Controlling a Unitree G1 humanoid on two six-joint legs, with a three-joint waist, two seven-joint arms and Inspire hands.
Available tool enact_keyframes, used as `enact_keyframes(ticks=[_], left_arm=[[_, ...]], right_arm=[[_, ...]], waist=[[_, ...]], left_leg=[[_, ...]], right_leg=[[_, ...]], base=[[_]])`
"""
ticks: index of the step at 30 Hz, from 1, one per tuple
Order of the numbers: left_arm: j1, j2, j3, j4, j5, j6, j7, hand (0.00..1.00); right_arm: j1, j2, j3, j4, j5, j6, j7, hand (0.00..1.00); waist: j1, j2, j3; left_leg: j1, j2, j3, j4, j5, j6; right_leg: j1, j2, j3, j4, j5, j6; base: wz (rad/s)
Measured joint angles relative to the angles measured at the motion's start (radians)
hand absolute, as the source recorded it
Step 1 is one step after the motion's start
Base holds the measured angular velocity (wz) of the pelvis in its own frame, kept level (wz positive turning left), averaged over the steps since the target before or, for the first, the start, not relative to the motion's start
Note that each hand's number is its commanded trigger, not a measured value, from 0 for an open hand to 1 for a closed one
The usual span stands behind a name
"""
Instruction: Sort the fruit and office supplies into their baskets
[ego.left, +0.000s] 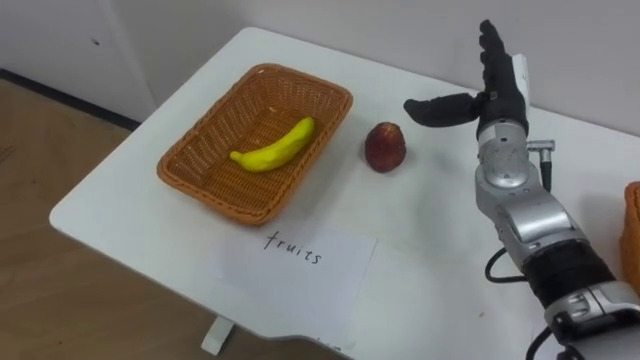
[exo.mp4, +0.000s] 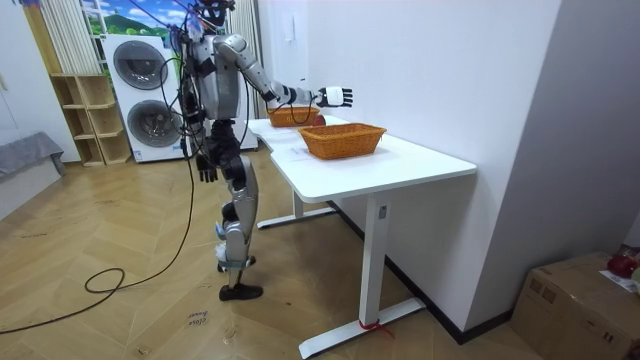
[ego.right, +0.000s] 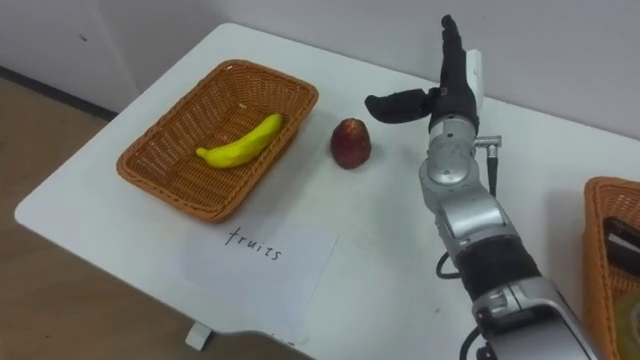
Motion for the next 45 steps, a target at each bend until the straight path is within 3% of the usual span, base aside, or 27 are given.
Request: enact_keyframes(ticks=[3,14,22,36,45], left_arm=[[0.0,0.0,-0.014,0.0,0.0,0.0,0.002,0.0],[-0.004,0.003,-0.024,-0.003,-0.005,-0.015,0.003,0.0],[-0.004,0.02,-0.045,0.001,-0.042,-0.017,0.004,0.0],[-0.004,0.02,-0.053,0.002,-0.043,-0.017,0.006,0.0],[-0.004,0.02,-0.055,0.016,-0.043,-0.016,0.007,0.0]], right_arm=[[0.0,0.0,0.0,0.0,0.002,-0.001,0.0,0.0],[0.0,0.001,0.005,0.0,0.015,-0.003,0.012,0.0],[0.0,0.003,0.005,-0.003,0.048,-0.014,0.032,0.0],[0.0,0.01,0.018,-0.085,0.093,-0.026,0.036,0.0],[0.0,0.028,0.047,-0.087,0.09,-0.033,0.105,0.0]], waist=[[0.001,0.003,-0.0031],[0.0,0.001,-0.0031],[0.001,-0.017,0.0032],[0.005,-0.01,0.0018],[0.004,-0.009,0.0021]], left_leg=[[-0.014,0.0,0.0,0.001,0.001,-0.001],[-0.012,0.004,0.001,0.003,0.003,0.0],[-0.015,0.005,0.001,0.004,0.005,0.0],[-0.016,0.006,0.008,0.001,0.006,0.001],[-0.015,0.005,0.019,0.0,0.007,0.003]], right_leg=[[-0.014,0.0,0.0,0.002,0.0,0.0],[-0.017,-0.003,-0.003,-0.001,0.0,0.0],[-0.016,-0.003,-0.002,0.0,0.0,0.0],[-0.024,-0.003,0.003,0.0,0.0,-0.001],[-0.029,-0.008,0.016,0.006,0.0,0.0]], base=[[0.0],[0.0],[0.0],[0.0],[-0.02]])
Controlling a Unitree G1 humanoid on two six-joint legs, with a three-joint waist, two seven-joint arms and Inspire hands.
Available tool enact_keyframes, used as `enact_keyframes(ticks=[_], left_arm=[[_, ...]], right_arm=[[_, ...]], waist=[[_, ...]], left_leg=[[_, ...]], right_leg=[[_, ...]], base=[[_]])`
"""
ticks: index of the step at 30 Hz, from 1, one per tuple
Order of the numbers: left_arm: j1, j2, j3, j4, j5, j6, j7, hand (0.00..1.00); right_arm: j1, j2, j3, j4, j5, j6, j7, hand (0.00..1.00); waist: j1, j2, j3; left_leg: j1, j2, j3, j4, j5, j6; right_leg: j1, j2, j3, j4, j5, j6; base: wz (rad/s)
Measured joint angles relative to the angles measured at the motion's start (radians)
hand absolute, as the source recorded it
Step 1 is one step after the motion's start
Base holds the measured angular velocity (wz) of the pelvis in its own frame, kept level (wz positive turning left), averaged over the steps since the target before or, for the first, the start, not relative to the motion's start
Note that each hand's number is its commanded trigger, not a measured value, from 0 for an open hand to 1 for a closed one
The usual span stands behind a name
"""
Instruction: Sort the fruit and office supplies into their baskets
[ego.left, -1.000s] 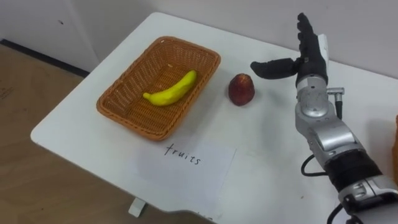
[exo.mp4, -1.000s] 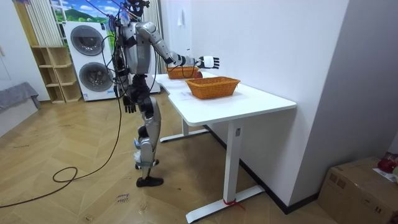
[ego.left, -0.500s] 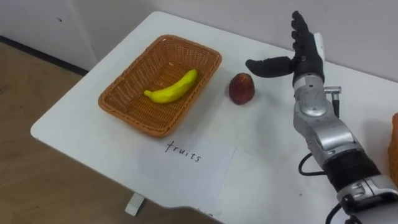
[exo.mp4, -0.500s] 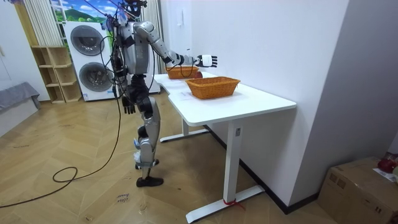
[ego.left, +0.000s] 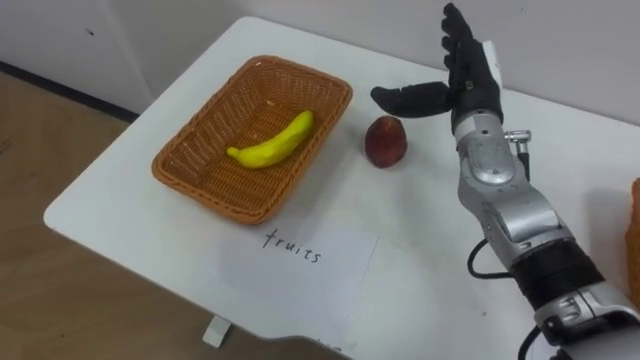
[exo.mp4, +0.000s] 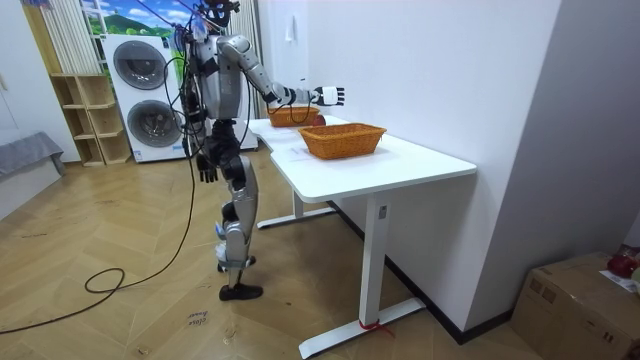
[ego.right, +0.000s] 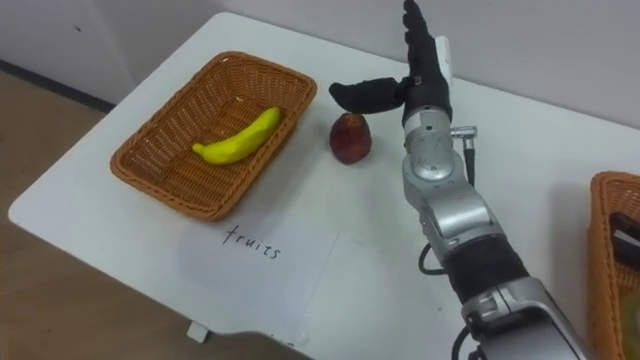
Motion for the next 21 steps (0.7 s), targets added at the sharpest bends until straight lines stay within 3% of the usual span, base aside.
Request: enact_keyframes(ticks=[5,13,21], left_arm=[[0.003,-0.001,0.0,0.003,0.0,0.003,0.0,0.0],[0.006,-0.005,0.0,0.002,-0.025,0.002,-0.003,0.0],[0.003,-0.006,-0.001,0.002,-0.035,0.002,-0.007,0.0]], right_arm=[[0.0,0.0,0.0,0.001,0.0,0.0,0.026,0.0],[0.016,0.038,0.005,0.022,-0.013,0.0,0.052,0.0],[0.035,0.039,0.018,0.08,-0.018,0.002,0.082,0.0]], waist=[[0.0,0.0,0.0009],[0.0,0.001,0.0027],[-0.002,-0.001,0.0033]], left_leg=[[0.003,0.0,0.002,0.0,0.001,0.001],[0.007,0.001,0.008,-0.002,0.001,0.001],[-0.001,0.0,0.007,0.0,0.001,0.002]], right_leg=[[-0.001,-0.001,0.001,0.008,0.0,0.0],[0.0,-0.001,0.003,0.01,0.0,0.0],[-0.006,-0.002,0.005,0.01,0.0,0.0]], base=[[-0.01],[-0.02],[0.0]])
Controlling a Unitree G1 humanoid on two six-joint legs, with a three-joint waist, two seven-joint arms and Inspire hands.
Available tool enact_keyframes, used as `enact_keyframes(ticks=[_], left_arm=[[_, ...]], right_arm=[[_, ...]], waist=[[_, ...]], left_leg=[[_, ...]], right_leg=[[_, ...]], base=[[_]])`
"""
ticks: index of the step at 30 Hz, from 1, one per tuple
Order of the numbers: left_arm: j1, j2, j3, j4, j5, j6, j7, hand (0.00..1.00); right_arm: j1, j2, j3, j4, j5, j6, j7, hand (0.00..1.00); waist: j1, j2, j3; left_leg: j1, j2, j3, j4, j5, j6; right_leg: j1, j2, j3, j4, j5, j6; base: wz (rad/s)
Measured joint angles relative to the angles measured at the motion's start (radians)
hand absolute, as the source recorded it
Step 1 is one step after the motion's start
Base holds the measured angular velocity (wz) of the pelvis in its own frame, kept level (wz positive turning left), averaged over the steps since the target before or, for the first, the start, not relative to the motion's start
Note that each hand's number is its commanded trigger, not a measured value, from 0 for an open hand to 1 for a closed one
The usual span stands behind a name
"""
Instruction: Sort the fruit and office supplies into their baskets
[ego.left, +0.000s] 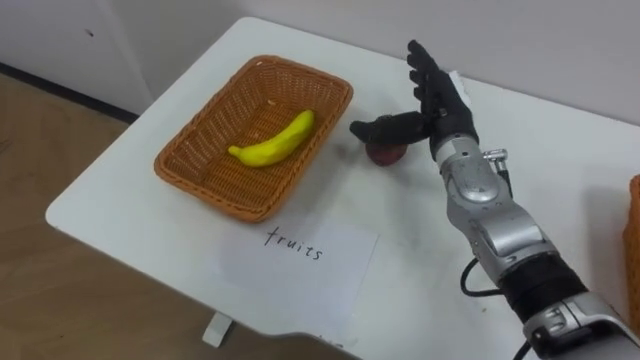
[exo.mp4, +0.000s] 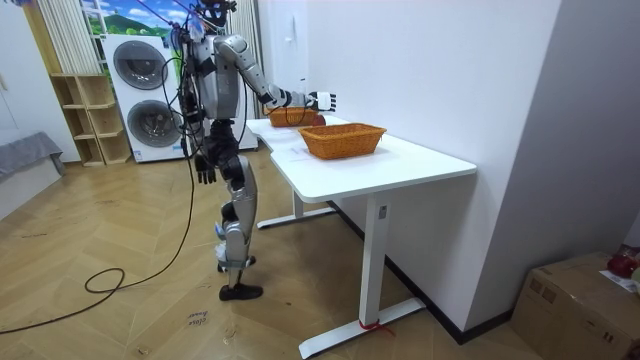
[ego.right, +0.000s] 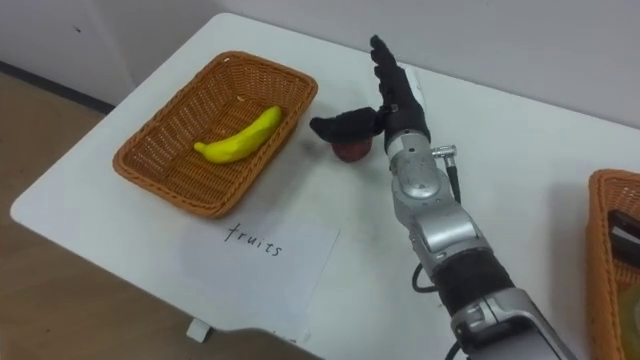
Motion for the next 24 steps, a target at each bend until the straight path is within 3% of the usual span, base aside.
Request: enact_keyframes(ticks=[11,24], left_arm=[[-0.031,0.004,-0.021,0.003,-0.027,-0.005,-0.017,0.0],[-0.033,0.006,-0.06,0.003,-0.065,-0.025,-0.017,0.0]], right_arm=[[0.013,0.0,0.001,0.017,-0.003,0.0,0.011,0.0],[0.026,-0.003,-0.001,0.04,-0.003,-0.015,0.02,0.0]], waist=[[-0.003,0.002,0.001],[-0.03,0.012,0.0082]], left_leg=[[0.001,0.0,0.001,0.001,0.0,0.0],[-0.018,-0.001,-0.002,0.002,0.0,0.001]], right_leg=[[-0.001,0.0,0.007,0.001,0.0,0.0],[-0.012,0.0,-0.002,0.0,0.0,0.0]], base=[[0.0],[0.01]])
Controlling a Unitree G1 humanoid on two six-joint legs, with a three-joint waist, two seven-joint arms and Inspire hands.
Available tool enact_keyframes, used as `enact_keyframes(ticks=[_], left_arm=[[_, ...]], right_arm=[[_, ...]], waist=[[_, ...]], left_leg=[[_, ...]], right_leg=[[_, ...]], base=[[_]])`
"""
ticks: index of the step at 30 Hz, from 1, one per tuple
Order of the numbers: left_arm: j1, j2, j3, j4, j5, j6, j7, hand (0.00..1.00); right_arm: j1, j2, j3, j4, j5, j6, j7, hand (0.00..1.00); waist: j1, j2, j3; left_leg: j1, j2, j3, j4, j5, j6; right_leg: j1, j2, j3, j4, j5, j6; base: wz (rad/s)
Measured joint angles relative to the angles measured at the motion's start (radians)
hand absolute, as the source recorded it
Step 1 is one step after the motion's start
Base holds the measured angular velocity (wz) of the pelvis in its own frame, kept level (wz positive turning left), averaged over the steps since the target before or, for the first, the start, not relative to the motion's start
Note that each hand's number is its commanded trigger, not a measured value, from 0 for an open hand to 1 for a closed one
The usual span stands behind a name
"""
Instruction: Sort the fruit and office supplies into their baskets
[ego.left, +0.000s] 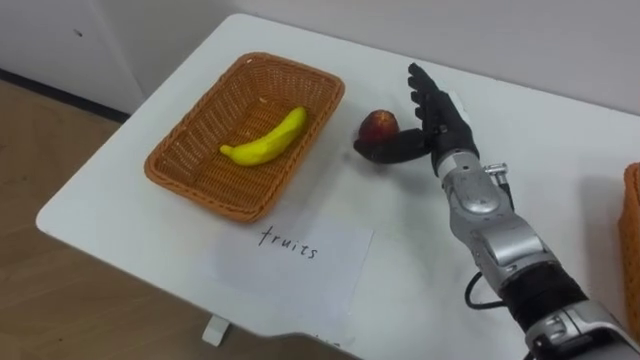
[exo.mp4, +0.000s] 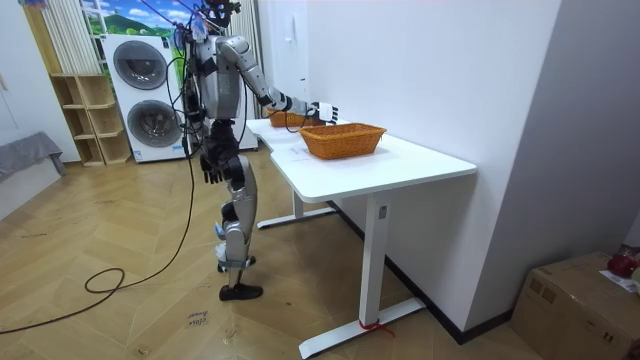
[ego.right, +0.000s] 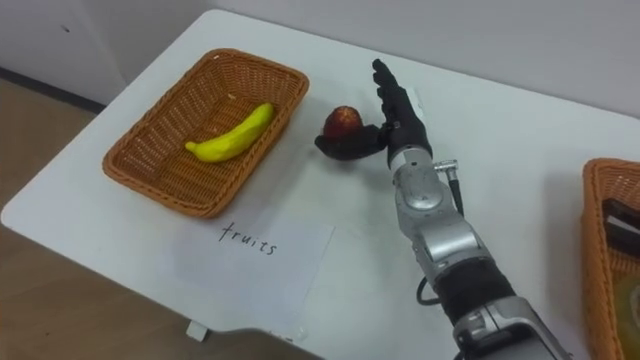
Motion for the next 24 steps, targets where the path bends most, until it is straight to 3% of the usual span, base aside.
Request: enact_keyframes(ticks=[4,24], left_arm=[[-0.001,0.0,0.0,0.002,-0.001,-0.017,0.004,0.0],[-0.024,0.001,0.002,0.033,0.0,-0.034,0.02,0.0]], right_arm=[[0.001,-0.002,-0.001,0.016,0.0,-0.009,-0.001,0.0],[-0.005,-0.008,-0.001,0.029,-0.186,-0.041,0.009,0.0]], waist=[[0.001,0.012,0.0059],[0.015,0.015,0.0035]], left_leg=[[-0.01,0.001,0.002,-0.002,0.0,0.0],[-0.069,0.0,0.006,0.003,0.008,0.002]], right_leg=[[-0.014,0.0,0.005,0.002,0.0,0.0],[-0.079,-0.005,-0.002,0.019,0.001,-0.001]], base=[[-0.02],[0.0]])
